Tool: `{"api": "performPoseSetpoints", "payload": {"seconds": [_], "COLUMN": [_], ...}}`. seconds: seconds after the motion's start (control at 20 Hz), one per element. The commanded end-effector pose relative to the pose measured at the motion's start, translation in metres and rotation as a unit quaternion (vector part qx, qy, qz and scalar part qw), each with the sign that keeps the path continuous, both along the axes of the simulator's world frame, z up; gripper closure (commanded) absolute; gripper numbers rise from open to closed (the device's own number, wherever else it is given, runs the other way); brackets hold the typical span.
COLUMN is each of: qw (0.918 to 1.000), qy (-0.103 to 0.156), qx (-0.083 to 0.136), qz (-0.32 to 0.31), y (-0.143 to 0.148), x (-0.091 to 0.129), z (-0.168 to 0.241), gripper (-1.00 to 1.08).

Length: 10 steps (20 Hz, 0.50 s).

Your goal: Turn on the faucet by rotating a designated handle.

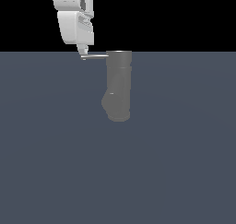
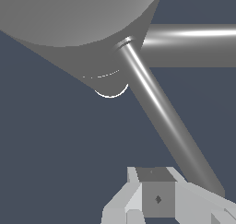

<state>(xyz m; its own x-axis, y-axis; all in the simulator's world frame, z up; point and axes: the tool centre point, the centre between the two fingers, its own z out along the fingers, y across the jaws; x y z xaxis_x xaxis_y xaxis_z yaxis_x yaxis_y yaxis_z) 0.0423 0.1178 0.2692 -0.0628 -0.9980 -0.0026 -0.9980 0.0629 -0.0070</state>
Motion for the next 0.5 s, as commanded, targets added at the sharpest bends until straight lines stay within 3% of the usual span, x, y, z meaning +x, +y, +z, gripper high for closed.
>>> {"api": "performPoseSetpoints", "payload": {"seconds": [0.0, 0.1, 0.45], "qw": [1.0000, 1.0000, 1.0000], "qy": [0.004, 0.000, 0.001], "qx": [-0.001, -0.002, -0.002], "qz": [-0.001, 0.001, 0.000], "y": [-0.002, 0.001, -0.014], "x": [-0.009, -0.005, -0.020], "z": [0.000, 0.000, 0.000], "gripper": [1.08, 1.08, 1.08]}}
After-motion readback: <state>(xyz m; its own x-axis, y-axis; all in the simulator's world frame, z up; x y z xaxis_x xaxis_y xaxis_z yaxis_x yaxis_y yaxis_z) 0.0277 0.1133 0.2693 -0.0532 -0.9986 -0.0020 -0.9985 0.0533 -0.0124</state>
